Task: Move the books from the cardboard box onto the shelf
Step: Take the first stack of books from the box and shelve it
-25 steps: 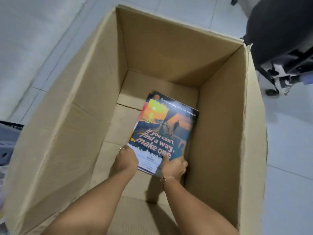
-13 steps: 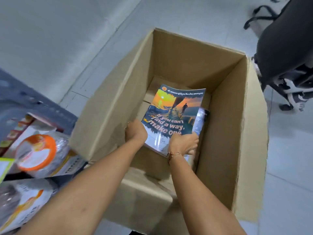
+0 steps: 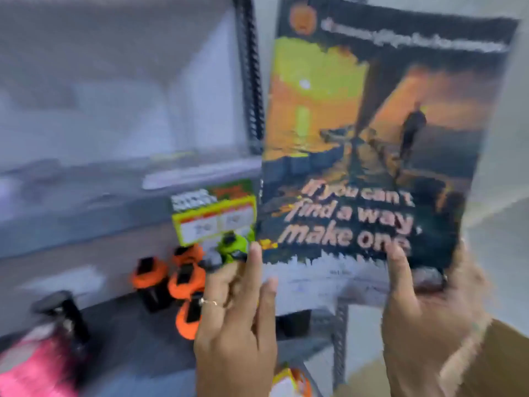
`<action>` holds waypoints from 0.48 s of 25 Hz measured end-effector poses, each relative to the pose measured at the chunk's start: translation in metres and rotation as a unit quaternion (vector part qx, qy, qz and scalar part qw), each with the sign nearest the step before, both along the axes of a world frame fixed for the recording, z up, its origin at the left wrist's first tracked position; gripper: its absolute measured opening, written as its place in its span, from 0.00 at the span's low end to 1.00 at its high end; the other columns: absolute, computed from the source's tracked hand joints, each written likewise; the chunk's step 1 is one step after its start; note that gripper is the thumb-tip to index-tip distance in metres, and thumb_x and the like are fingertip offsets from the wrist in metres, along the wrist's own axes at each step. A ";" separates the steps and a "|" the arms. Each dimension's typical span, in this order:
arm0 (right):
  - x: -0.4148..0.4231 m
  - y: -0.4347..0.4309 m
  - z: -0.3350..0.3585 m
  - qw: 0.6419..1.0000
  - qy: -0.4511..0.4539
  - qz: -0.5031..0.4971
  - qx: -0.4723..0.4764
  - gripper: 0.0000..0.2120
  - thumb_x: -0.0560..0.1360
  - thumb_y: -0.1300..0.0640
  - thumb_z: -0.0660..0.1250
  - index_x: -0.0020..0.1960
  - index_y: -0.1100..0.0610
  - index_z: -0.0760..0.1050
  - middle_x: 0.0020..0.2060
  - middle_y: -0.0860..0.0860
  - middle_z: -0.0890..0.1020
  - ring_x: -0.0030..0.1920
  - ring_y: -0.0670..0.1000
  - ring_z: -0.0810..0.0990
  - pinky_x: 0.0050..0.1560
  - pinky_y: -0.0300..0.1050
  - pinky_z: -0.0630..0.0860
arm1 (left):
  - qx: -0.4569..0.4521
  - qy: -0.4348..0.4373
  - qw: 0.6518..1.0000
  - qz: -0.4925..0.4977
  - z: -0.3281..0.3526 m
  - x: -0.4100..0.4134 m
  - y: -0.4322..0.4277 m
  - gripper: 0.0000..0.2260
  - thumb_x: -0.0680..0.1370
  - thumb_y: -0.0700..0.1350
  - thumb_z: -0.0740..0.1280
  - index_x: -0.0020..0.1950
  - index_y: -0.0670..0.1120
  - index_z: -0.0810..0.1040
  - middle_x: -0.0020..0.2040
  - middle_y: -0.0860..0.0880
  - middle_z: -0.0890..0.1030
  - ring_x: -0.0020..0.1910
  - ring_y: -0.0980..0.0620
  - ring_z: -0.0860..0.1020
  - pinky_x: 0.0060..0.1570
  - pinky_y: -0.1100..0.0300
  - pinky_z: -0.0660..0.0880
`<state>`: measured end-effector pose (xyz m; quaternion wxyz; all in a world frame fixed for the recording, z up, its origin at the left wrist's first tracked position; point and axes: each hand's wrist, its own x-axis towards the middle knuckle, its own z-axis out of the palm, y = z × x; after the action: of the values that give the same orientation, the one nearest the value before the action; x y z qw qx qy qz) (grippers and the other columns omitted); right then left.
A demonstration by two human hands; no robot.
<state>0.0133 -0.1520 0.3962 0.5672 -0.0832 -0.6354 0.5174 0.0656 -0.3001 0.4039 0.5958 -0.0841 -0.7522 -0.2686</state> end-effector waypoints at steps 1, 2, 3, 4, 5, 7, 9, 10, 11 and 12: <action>-0.007 -0.019 0.031 0.999 0.020 0.017 0.028 0.26 0.72 0.52 0.68 0.65 0.66 0.72 0.55 0.68 0.78 0.57 0.65 0.76 0.60 0.56 0.72 | 0.011 0.019 0.999 0.034 0.023 0.002 -0.015 0.18 0.75 0.46 0.63 0.61 0.38 0.75 0.49 0.44 0.80 0.49 0.62 0.72 0.56 0.84 0.60; -0.015 -0.034 0.059 0.997 0.036 0.042 0.056 0.27 0.72 0.53 0.69 0.65 0.67 0.71 0.57 0.67 0.77 0.59 0.64 0.75 0.62 0.53 0.70 | 0.012 0.022 0.998 0.061 0.044 0.002 -0.028 0.18 0.74 0.45 0.64 0.61 0.37 0.76 0.51 0.40 0.80 0.48 0.59 0.73 0.57 0.82 0.61; -0.024 -0.049 0.086 0.993 0.041 0.074 0.083 0.26 0.72 0.55 0.70 0.66 0.66 0.71 0.59 0.66 0.77 0.60 0.63 0.74 0.63 0.50 0.69 | 0.010 0.014 0.996 0.089 0.066 0.000 -0.041 0.18 0.74 0.43 0.64 0.61 0.36 0.77 0.53 0.37 0.79 0.48 0.55 0.73 0.57 0.78 0.63; -0.033 -0.063 0.113 0.987 0.032 0.111 0.110 0.25 0.73 0.56 0.70 0.66 0.64 0.71 0.60 0.64 0.76 0.62 0.62 0.74 0.64 0.50 0.69 | 0.012 -0.010 0.993 0.118 0.087 -0.003 -0.053 0.16 0.75 0.41 0.65 0.61 0.36 0.78 0.56 0.37 0.78 0.50 0.51 0.75 0.55 0.71 0.67; -0.045 -0.074 0.135 0.980 0.006 0.143 0.138 0.23 0.73 0.57 0.69 0.66 0.63 0.72 0.61 0.62 0.76 0.63 0.61 0.73 0.65 0.50 0.69 | 0.016 -0.048 0.989 0.142 0.106 -0.009 -0.062 0.15 0.76 0.40 0.65 0.61 0.38 0.78 0.60 0.38 0.76 0.52 0.48 0.76 0.54 0.64 0.69; -0.073 -0.095 0.170 0.960 -0.051 0.174 0.215 0.17 0.73 0.59 0.68 0.61 0.62 0.76 0.58 0.61 0.80 0.60 0.61 0.76 0.60 0.50 0.72 | 0.031 -0.140 0.973 0.180 0.135 -0.026 -0.084 0.13 0.78 0.41 0.62 0.62 0.40 0.77 0.63 0.40 0.74 0.58 0.42 0.75 0.57 0.52 0.70; -0.097 -0.111 0.182 0.925 -0.140 0.170 0.311 0.11 0.73 0.61 0.65 0.53 0.63 0.79 0.51 0.63 0.83 0.53 0.63 0.79 0.53 0.50 0.76 | 0.001 -0.254 0.937 0.241 0.151 -0.042 -0.102 0.13 0.79 0.43 0.60 0.58 0.38 0.78 0.59 0.37 0.77 0.58 0.37 0.74 0.56 0.48 0.71; -0.105 -0.117 0.180 0.898 -0.200 0.168 0.353 0.10 0.74 0.61 0.62 0.52 0.64 0.78 0.51 0.64 0.82 0.53 0.64 0.79 0.53 0.50 0.76 | -0.010 -0.312 0.913 0.264 0.154 -0.047 -0.108 0.14 0.79 0.45 0.59 0.56 0.38 0.78 0.58 0.36 0.78 0.58 0.36 0.74 0.56 0.48 0.72; -0.110 -0.120 0.176 0.871 -0.257 0.175 0.380 0.11 0.75 0.62 0.60 0.52 0.65 0.77 0.53 0.65 0.82 0.54 0.65 0.78 0.55 0.51 0.76 | -0.011 -0.359 0.892 0.275 0.156 -0.051 -0.112 0.14 0.79 0.46 0.58 0.56 0.39 0.78 0.59 0.36 0.78 0.58 0.36 0.75 0.56 0.49 0.72; -0.112 -0.121 0.172 0.852 -0.300 0.185 0.387 0.12 0.75 0.63 0.57 0.53 0.65 0.76 0.54 0.65 0.80 0.56 0.66 0.77 0.57 0.52 0.75 | -0.009 -0.392 0.876 0.282 0.157 -0.052 -0.114 0.15 0.79 0.47 0.58 0.57 0.39 0.77 0.60 0.36 0.78 0.60 0.37 0.74 0.58 0.50 0.71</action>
<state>-0.0986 -0.2735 0.5683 0.2291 0.1110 -0.9272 0.2747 0.0139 -0.4139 0.5607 0.3019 0.2378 -0.9185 -0.0934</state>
